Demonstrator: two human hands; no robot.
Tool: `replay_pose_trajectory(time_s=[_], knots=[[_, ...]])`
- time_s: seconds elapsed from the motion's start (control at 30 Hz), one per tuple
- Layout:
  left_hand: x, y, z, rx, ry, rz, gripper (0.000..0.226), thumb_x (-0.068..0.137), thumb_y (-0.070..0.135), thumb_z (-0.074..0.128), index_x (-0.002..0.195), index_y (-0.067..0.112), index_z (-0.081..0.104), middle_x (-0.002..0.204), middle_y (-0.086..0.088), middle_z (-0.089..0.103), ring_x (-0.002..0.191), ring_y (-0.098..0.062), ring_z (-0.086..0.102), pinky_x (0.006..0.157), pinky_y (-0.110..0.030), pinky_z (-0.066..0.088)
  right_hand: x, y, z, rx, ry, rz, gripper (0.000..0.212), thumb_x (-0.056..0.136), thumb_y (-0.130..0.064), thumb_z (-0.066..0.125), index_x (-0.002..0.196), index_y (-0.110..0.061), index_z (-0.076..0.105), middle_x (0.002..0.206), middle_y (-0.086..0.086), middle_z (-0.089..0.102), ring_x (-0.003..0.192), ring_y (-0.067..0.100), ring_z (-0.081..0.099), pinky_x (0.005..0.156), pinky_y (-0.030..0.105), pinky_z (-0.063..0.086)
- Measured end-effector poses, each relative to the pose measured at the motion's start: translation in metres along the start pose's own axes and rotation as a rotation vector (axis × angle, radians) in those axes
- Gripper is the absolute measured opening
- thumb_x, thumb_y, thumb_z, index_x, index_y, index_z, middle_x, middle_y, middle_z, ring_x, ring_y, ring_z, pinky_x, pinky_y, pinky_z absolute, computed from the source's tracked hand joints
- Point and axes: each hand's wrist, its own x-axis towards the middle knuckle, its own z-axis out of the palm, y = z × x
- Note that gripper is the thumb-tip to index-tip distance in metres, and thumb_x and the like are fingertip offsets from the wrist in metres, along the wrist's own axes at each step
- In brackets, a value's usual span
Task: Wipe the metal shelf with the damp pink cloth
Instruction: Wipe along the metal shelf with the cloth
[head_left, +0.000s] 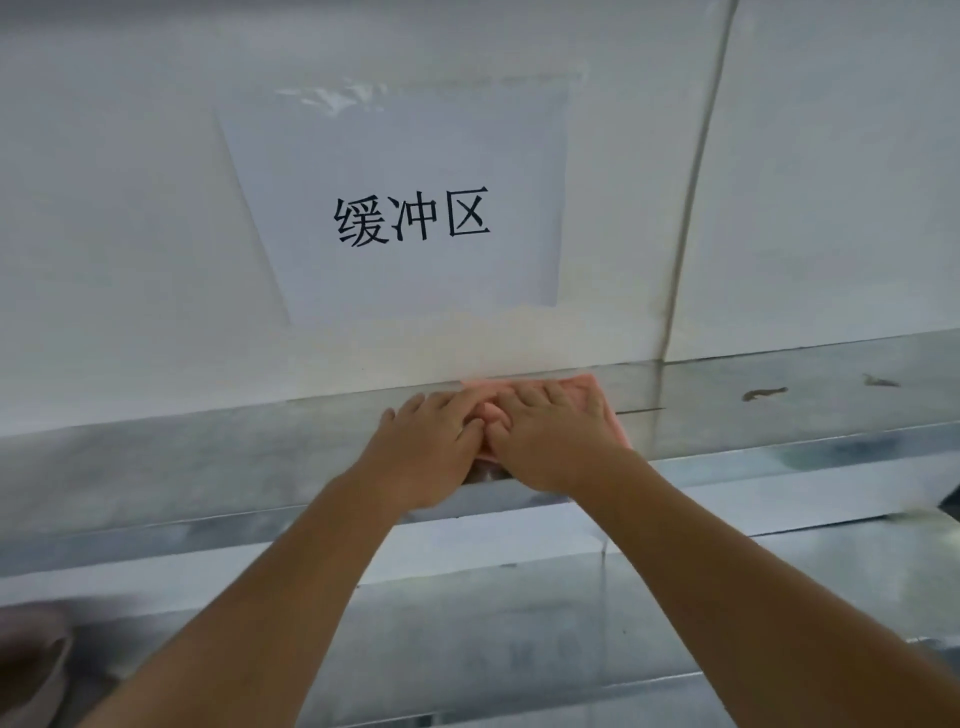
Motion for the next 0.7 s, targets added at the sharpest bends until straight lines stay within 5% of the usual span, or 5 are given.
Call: replay_pose_trajectory(time_s=[0.07,0.17,0.33,0.53,0.7], knots=[[0.003,0.006,0.001,0.003,-0.021,-0.015,0.058,0.094,0.058,0.016,0.147,0.049,0.039,0.153,0.004,0.052,0.139,-0.028,0.045,0.114,-0.057,0.034,-0.027,0.008,0.003,-0.054,0.011,-0.066,0.091,0.081,-0.058,-0.015,0.167,-0.039,0.01,0.178,-0.002,0.011,0.164,0.033,0.004,0.123,0.075,0.003],[0.007,0.012,0.005,0.03,-0.037,0.003,0.064,0.092,0.061,0.013,0.149,0.046,0.038,0.156,0.006,0.049,0.142,-0.025,0.042,0.116,-0.057,0.033,-0.043,0.021,-0.002,0.003,-0.012,-0.062,0.07,0.097,-0.056,-0.005,0.166,-0.046,-0.001,0.179,-0.005,0.007,0.165,0.031,0.001,0.125,0.072,0.001],[0.016,0.014,0.011,0.05,-0.031,0.022,0.066,0.089,0.064,0.012,0.151,0.051,0.032,0.16,0.009,0.045,0.145,-0.025,0.04,0.118,-0.058,0.032,0.002,0.039,-0.02,0.033,-0.052,0.058,0.07,0.102,-0.059,0.003,0.168,-0.039,0.012,0.179,-0.004,0.007,0.165,0.028,0.002,0.127,0.068,-0.002],[0.027,0.01,0.018,0.076,-0.039,0.086,0.056,0.097,0.061,0.018,0.15,0.05,0.033,0.159,0.009,0.044,0.146,-0.024,0.036,0.117,-0.058,0.03,-0.045,0.06,-0.002,-0.134,0.045,-0.085,0.112,0.071,-0.071,-0.041,0.165,-0.044,0.012,0.177,-0.008,0.012,0.165,0.026,0.007,0.128,0.066,0.005],[0.034,0.018,0.021,0.117,-0.044,0.111,0.053,0.101,0.062,0.027,0.152,0.05,0.03,0.162,0.008,0.041,0.148,-0.025,0.034,0.119,-0.059,0.027,-0.023,0.056,-0.033,-0.125,-0.057,-0.013,0.06,0.108,-0.049,0.007,0.167,-0.041,0.009,0.179,-0.004,0.008,0.164,0.025,0.005,0.129,0.056,0.0]])
